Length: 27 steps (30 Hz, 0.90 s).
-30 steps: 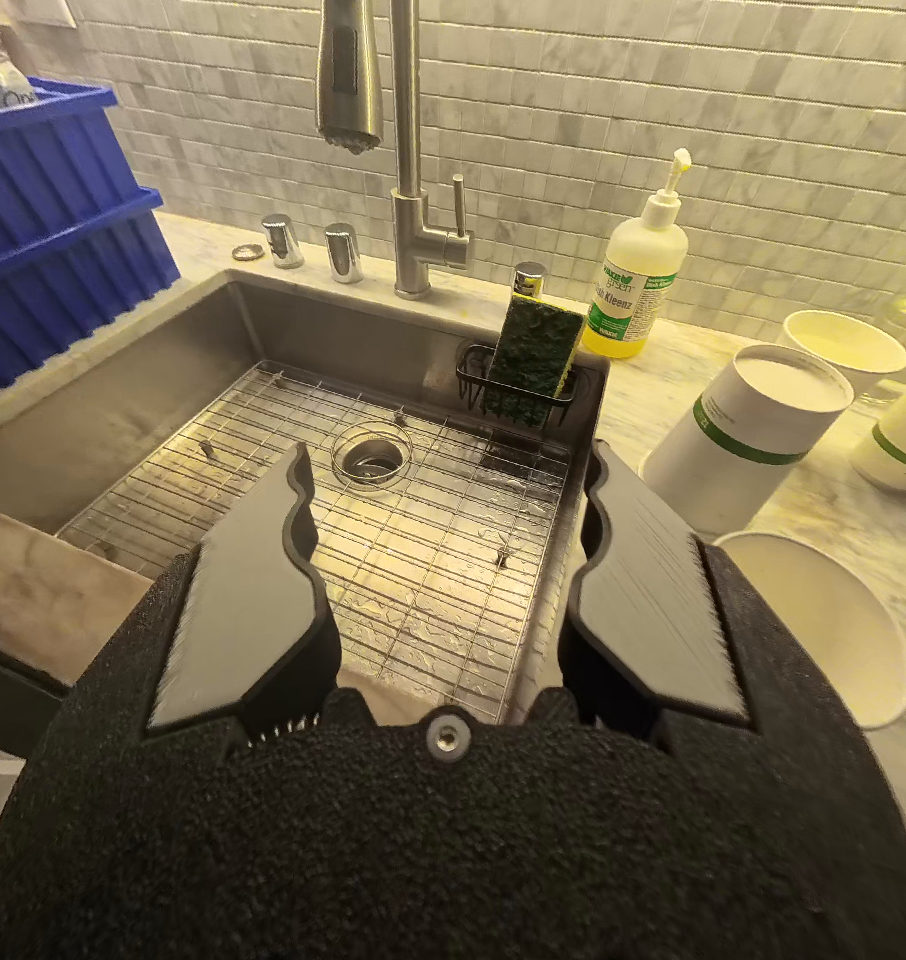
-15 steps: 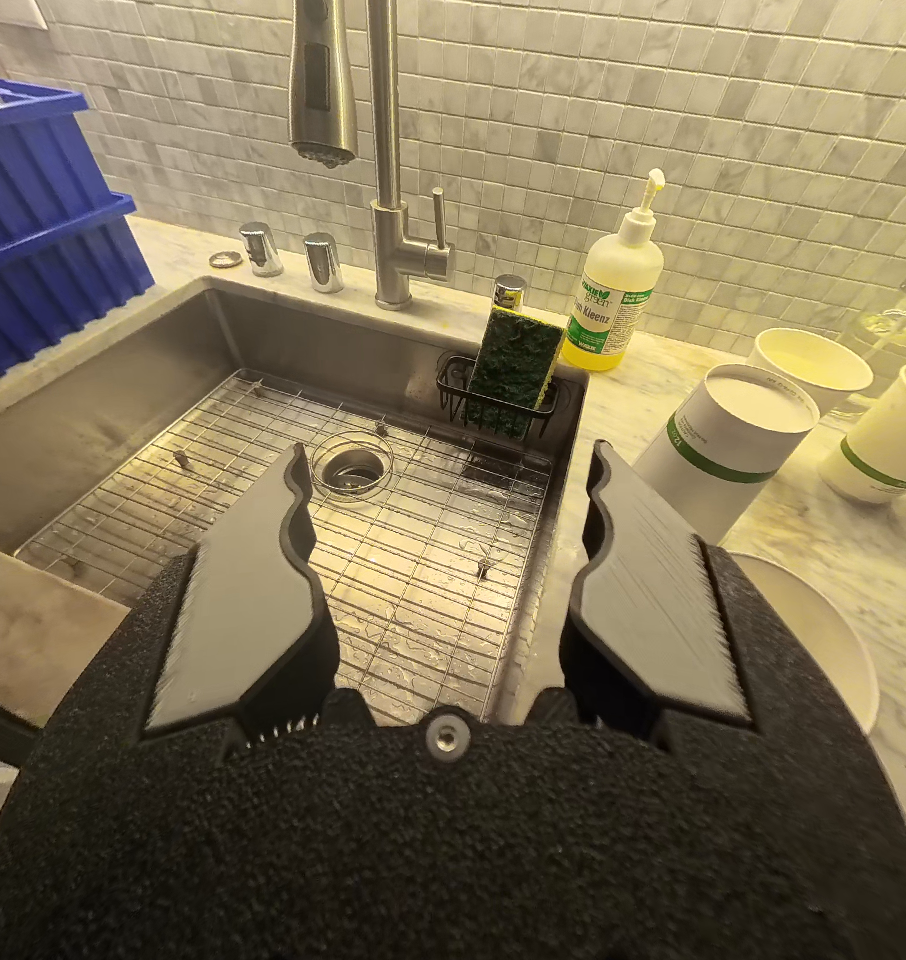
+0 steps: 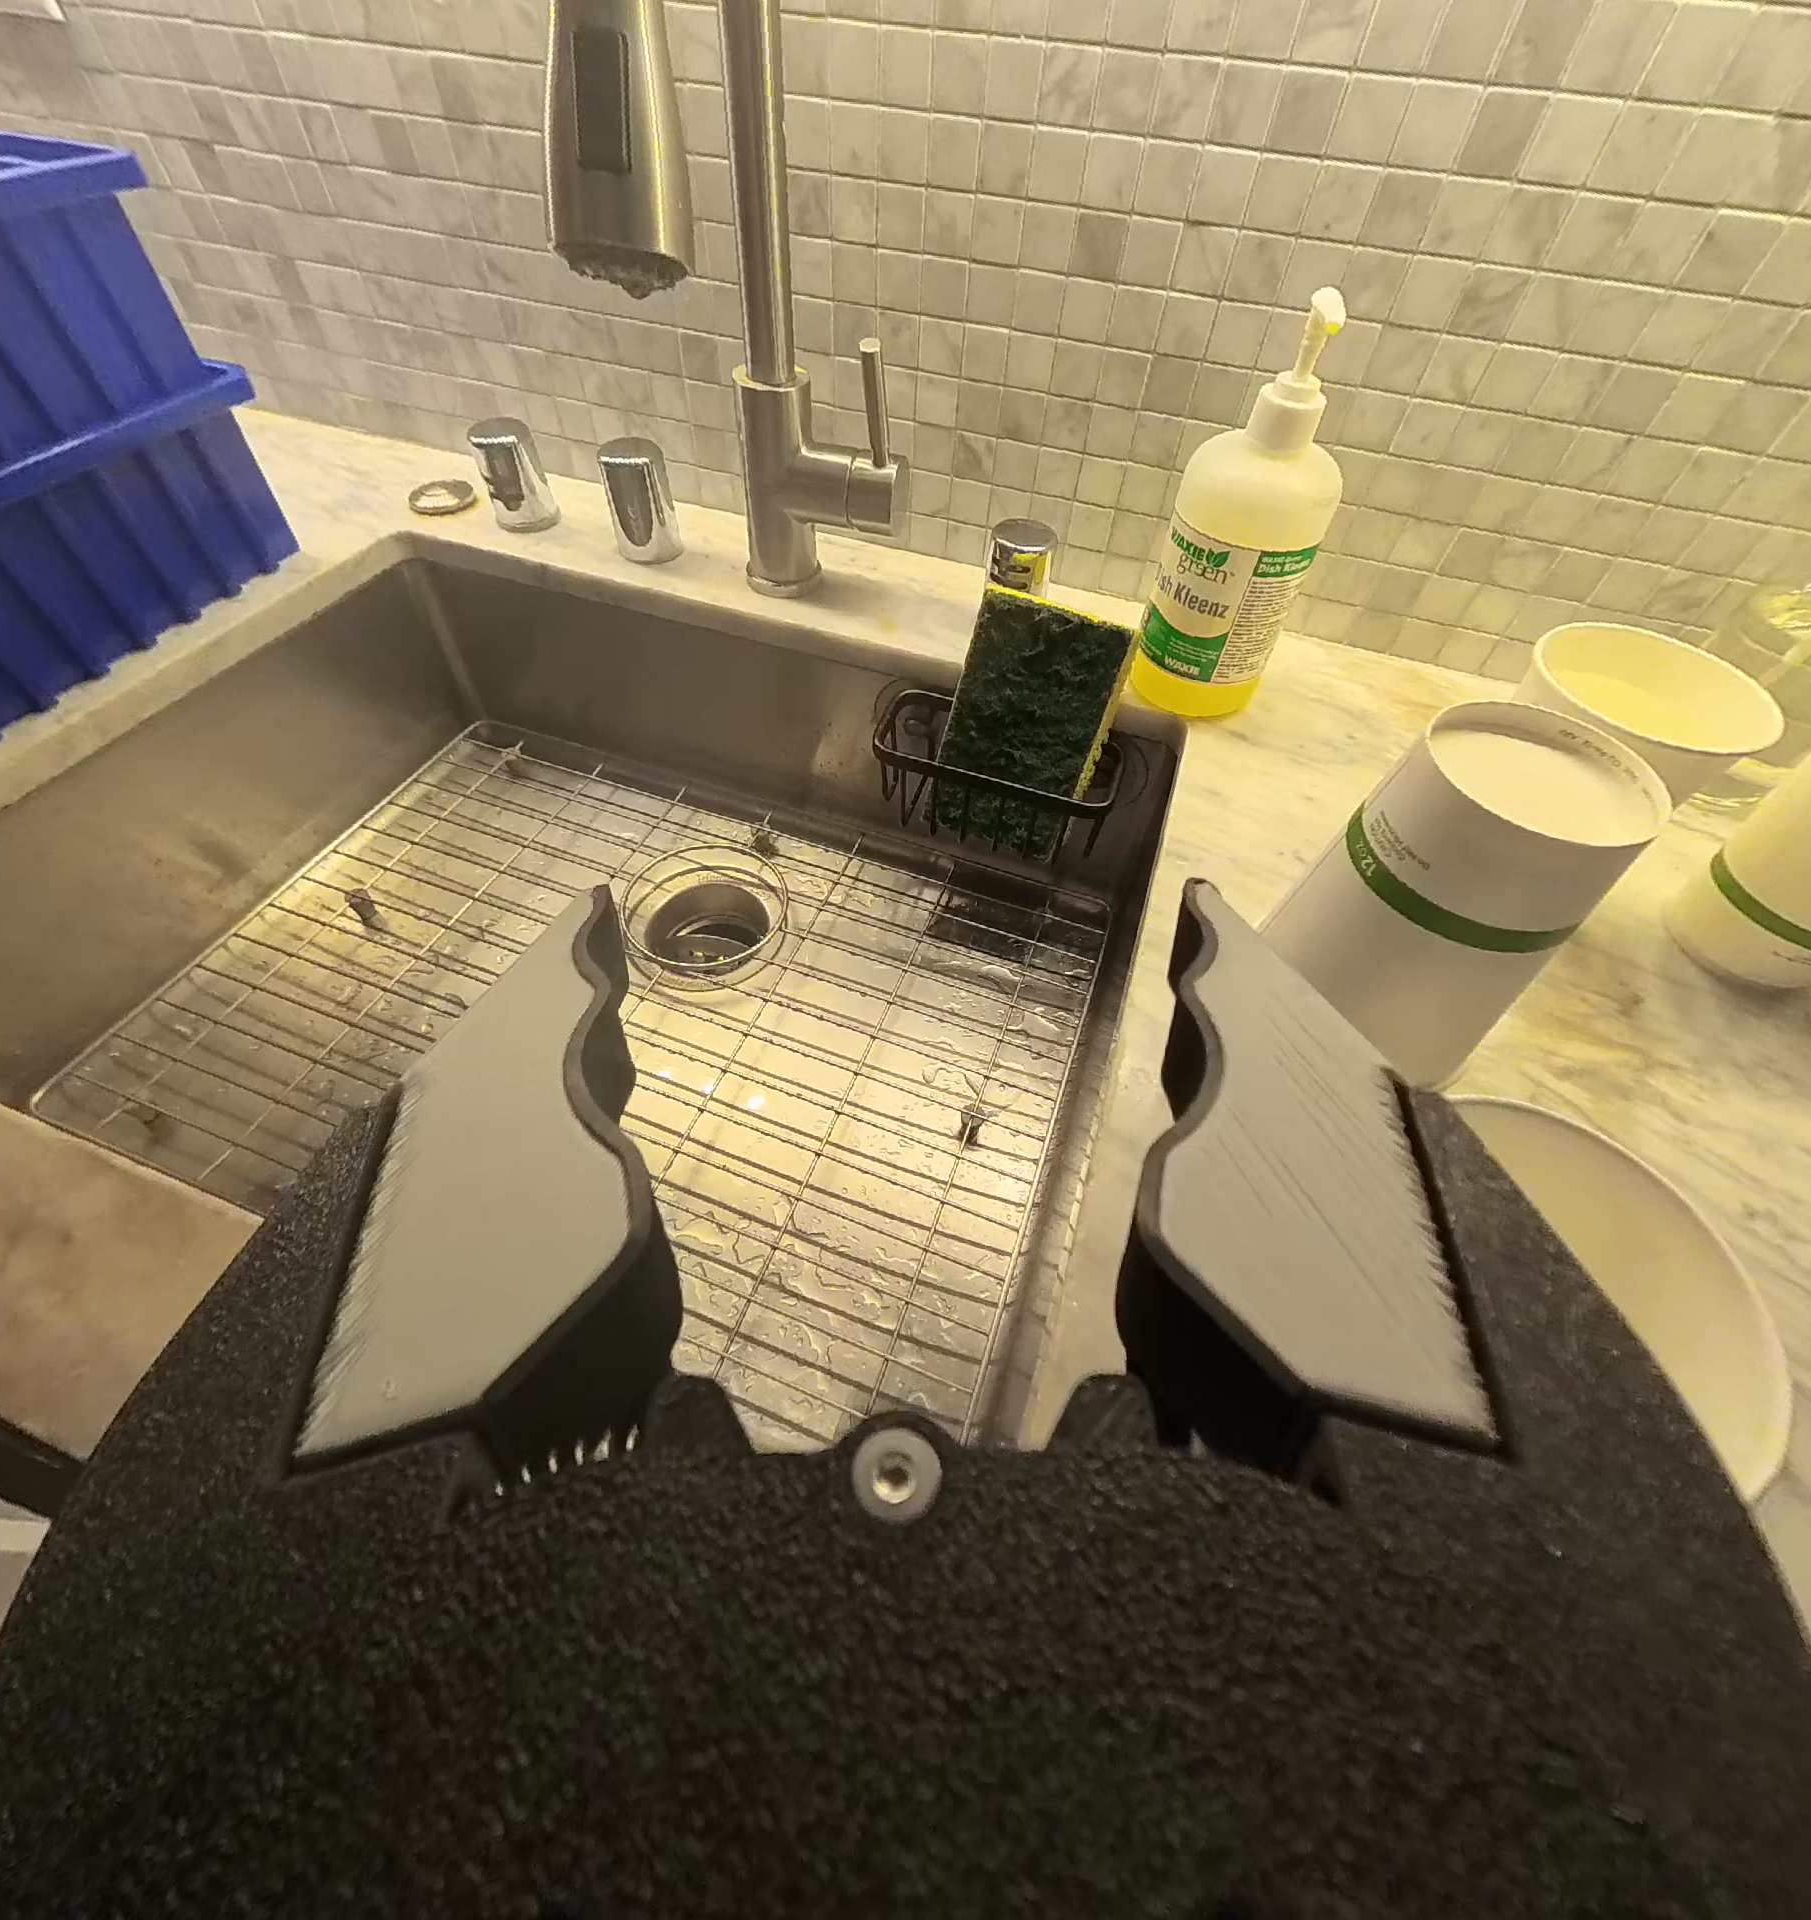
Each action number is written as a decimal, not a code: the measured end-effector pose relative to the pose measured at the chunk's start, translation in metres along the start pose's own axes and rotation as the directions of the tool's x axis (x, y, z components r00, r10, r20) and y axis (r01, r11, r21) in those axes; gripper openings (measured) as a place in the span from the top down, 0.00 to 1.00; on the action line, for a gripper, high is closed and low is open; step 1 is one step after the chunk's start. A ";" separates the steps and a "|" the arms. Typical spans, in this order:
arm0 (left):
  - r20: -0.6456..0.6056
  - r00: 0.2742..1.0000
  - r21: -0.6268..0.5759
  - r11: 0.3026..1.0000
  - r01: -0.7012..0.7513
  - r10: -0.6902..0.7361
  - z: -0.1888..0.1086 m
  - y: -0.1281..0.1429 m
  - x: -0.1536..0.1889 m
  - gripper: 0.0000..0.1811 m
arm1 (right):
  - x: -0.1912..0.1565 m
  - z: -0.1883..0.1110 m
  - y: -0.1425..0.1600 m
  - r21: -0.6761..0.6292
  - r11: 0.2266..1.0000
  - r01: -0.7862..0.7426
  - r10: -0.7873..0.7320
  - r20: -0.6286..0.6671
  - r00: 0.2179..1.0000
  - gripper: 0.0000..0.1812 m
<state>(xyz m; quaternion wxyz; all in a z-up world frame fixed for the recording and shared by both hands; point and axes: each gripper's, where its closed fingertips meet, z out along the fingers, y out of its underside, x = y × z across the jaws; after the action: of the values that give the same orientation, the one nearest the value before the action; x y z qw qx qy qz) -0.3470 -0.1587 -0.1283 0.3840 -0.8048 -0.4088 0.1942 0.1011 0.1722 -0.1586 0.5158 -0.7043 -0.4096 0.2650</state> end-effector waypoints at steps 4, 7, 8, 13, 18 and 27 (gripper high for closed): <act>-0.024 1.000 -0.059 0.998 -0.011 0.010 0.019 0.003 0.001 0.49 | 0.001 -0.002 0.005 -0.009 1.000 -0.015 0.015 -0.006 1.000 0.43; -0.040 0.999 -0.111 0.994 -0.022 0.018 0.026 0.009 -0.001 0.50 | 0.004 -0.005 0.009 -0.016 1.000 -0.023 0.023 -0.017 1.000 0.43; -0.053 0.999 -0.118 0.993 -0.014 0.008 0.027 0.010 -0.001 0.52 | 0.004 -0.005 0.010 -0.018 1.000 -0.025 0.025 -0.019 1.000 0.43; -0.110 0.994 -0.170 0.984 -0.044 0.025 0.030 0.012 0.000 0.55 | 0.005 -0.007 0.015 -0.030 0.999 -0.018 0.018 -0.019 1.000 0.44; -0.129 0.988 -0.244 0.963 -0.114 0.085 0.031 0.011 0.003 0.59 | 0.004 -0.007 0.014 -0.026 0.999 -0.019 0.019 -0.017 1.000 0.44; -0.166 0.979 -0.318 0.933 -0.169 0.121 0.035 0.009 -0.001 0.53 | 0.003 -0.014 0.022 -0.039 0.999 -0.018 0.017 -0.022 1.000 0.45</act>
<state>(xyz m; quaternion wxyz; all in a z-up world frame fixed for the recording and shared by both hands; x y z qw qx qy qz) -0.3645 -0.1467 -0.1570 0.2569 -0.8975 -0.3463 0.0925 0.1210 0.1650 -0.1750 0.5039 -0.7207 -0.4027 0.2538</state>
